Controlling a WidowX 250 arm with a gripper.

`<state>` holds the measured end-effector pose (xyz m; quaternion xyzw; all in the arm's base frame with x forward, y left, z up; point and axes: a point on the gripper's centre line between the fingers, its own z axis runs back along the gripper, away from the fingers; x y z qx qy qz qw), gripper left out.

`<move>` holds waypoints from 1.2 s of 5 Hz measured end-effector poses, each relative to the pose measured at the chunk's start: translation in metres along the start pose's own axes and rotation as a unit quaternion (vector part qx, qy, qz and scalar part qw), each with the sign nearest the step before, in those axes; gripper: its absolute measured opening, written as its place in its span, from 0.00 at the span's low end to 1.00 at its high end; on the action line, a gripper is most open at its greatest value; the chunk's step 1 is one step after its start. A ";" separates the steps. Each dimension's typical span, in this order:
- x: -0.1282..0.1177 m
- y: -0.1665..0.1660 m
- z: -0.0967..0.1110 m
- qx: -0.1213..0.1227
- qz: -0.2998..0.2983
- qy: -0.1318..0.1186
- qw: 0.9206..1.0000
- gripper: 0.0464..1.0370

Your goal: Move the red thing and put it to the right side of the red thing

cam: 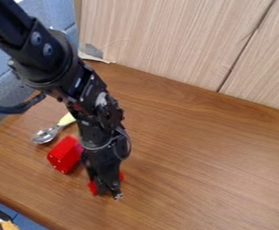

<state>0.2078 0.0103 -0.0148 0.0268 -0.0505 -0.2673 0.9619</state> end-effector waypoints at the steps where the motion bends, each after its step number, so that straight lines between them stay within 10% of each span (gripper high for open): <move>1: -0.003 -0.001 0.002 -0.003 0.003 0.008 1.000 0.87; 5: 0.056 0.014 0.100 0.002 0.048 -0.140 0.989 0.96; 6: 0.055 0.016 0.102 0.004 0.051 -0.141 0.989 0.96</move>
